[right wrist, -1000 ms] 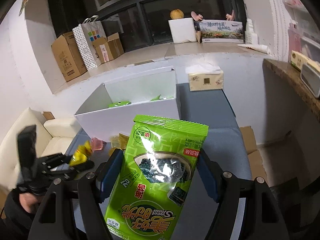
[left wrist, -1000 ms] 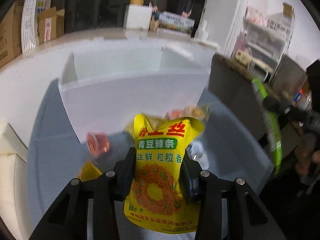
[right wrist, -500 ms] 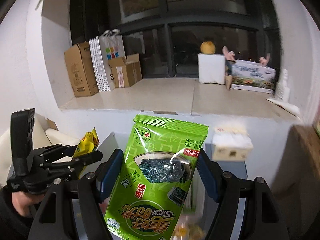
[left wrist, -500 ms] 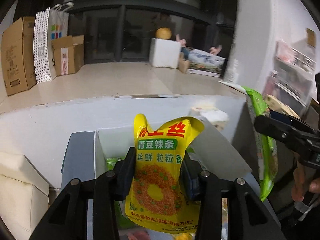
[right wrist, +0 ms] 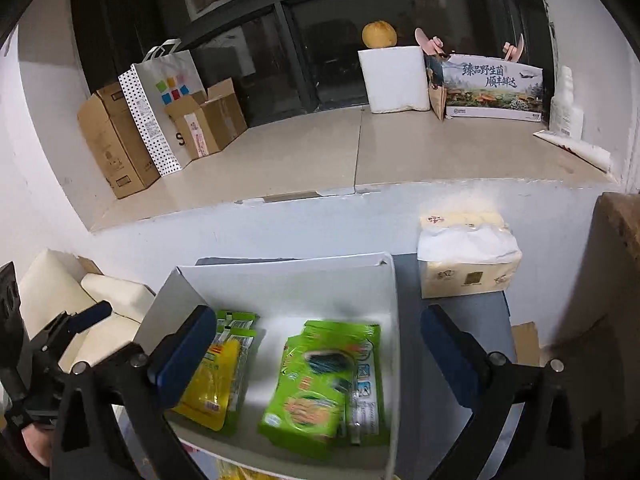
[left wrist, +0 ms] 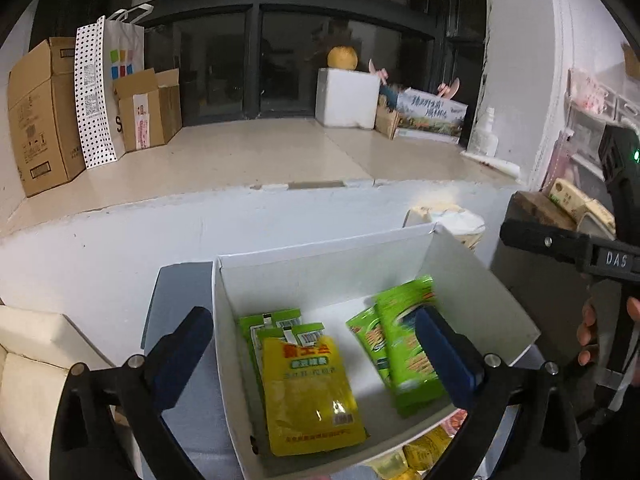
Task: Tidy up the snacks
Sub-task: 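Lower the yellow pouch and seaweed bag into the white box and release, then grasp a round jelly cup with the right tool while the left grasps a yellow jelly cup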
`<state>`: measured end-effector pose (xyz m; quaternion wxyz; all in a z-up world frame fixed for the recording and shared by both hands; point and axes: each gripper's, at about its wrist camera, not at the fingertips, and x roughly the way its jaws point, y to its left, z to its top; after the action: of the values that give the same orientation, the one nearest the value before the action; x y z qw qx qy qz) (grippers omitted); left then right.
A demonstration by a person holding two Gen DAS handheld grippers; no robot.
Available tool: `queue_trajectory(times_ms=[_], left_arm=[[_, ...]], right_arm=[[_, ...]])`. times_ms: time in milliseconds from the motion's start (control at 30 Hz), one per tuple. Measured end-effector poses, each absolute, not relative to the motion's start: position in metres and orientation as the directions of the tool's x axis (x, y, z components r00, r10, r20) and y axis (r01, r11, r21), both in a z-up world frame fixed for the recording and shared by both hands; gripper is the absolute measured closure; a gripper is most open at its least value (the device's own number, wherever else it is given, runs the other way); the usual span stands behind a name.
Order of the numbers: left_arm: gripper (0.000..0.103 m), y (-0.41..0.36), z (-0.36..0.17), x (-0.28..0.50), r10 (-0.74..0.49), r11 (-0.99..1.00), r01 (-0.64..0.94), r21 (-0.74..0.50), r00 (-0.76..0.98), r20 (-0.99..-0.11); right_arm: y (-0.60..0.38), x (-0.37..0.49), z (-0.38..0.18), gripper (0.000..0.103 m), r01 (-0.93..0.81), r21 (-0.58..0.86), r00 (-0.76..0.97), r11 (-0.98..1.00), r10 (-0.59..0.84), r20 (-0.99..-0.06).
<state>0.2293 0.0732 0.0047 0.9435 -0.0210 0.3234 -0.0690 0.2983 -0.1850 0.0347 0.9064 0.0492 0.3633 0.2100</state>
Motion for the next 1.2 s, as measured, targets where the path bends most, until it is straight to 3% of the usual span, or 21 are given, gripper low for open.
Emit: queue_trajectory(times_ms=[100, 233, 300, 333, 400, 467, 600, 733, 1200], left_arm=[[0.0, 0.075, 0.01, 0.216, -0.169, 0.985, 0.13, -0.109, 0.79, -0.589], [0.0, 0.07, 0.01, 0.183, -0.181, 0.983, 0.139, -0.116, 0.797, -0.577], [0.0, 0.064, 0.006, 0.163, -0.194, 0.981, 0.17, -0.095, 0.796, -0.574], [0.0, 0.059, 0.002, 0.148, -0.196, 0.98, 0.182, -0.082, 0.794, -0.576], [0.0, 0.052, -0.008, 0.121, -0.225, 0.974, 0.205, -0.1, 0.782, -0.581], [0.0, 0.048, -0.016, 0.1, -0.216, 0.976, 0.187, -0.111, 0.786, -0.579], [0.0, 0.032, -0.047, 0.052, -0.212, 0.977, 0.162, -0.137, 0.776, -0.594], [0.0, 0.021, -0.076, 0.024, -0.299, 0.954, 0.243, -0.176, 0.732, -0.613], [0.0, 0.027, -0.091, 0.028, -0.278, 0.961, 0.203, -0.19, 0.71, -0.647]], right_arm=[[-0.196, 0.279, 0.044, 0.0, -0.374, 0.231, 0.668, 0.898, 0.434, -0.605], [-0.207, 0.229, 0.062, 0.0, -0.427, 0.18, 0.75, 0.886, 0.458, -0.477], [-0.22, 0.167, 0.076, 0.0, -0.487, 0.073, 0.835, 0.87, 0.489, -0.252], [-0.224, 0.153, 0.076, 0.0, -0.508, 0.051, 0.836, 0.86, 0.506, -0.212], [-0.231, 0.133, 0.065, 0.0, -0.517, 0.071, 0.813, 0.853, 0.515, -0.272], [-0.239, 0.124, 0.039, 0.0, -0.473, 0.14, 0.76, 0.87, 0.483, -0.435], [-0.255, 0.098, -0.02, 0.0, -0.372, 0.179, 0.74, 0.911, 0.407, -0.536], [-0.265, 0.092, -0.073, 0.0, -0.365, 0.226, 0.653, 0.903, 0.421, -0.629], [-0.256, 0.169, -0.096, 0.0, -0.491, 0.134, 0.555, 0.861, 0.428, -0.714]])
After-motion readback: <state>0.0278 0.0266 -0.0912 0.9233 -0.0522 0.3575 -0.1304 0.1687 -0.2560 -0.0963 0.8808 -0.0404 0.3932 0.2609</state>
